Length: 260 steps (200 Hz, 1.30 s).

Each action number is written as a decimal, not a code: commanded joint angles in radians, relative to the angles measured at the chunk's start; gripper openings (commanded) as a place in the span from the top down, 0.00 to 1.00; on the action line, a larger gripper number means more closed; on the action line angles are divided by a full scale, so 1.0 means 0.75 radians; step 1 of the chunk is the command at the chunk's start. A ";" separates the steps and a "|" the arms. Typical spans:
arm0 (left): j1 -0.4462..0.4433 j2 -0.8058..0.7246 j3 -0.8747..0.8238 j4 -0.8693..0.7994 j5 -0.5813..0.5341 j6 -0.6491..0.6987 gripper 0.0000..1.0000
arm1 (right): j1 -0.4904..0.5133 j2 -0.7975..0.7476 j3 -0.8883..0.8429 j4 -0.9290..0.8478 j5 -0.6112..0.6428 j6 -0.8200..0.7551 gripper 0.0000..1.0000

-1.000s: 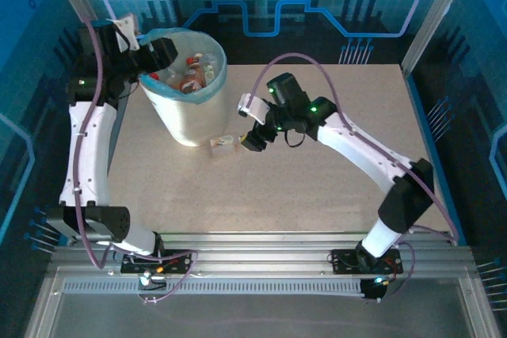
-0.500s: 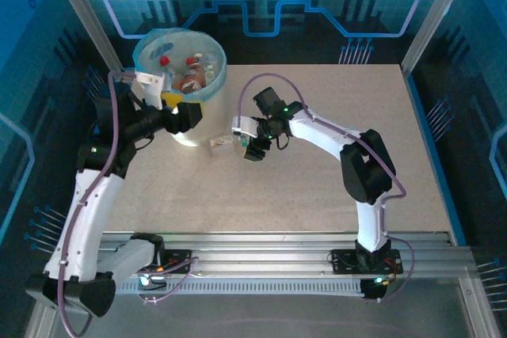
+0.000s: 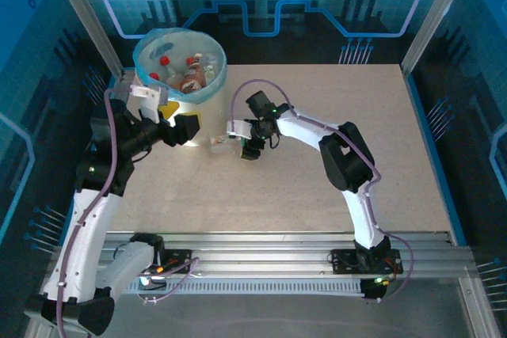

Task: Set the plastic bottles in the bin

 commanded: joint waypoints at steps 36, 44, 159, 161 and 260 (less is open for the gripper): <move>-0.007 -0.005 -0.037 0.060 -0.021 -0.045 0.18 | -0.009 0.039 0.064 -0.147 0.010 -0.042 0.41; -0.007 -0.006 -0.037 0.056 -0.023 -0.055 0.18 | -0.009 0.023 0.042 -0.142 0.010 -0.041 0.45; -0.120 0.071 -0.012 0.203 0.097 -0.348 0.15 | -0.020 -0.675 -0.557 -0.054 0.017 0.402 0.69; -0.128 0.080 -0.009 0.206 0.098 -0.353 0.15 | -0.020 -0.694 -0.572 -0.051 0.016 0.418 0.69; -0.648 0.708 0.662 0.169 -0.024 -0.447 0.14 | -0.188 -1.495 -0.829 -0.086 -0.109 0.838 0.77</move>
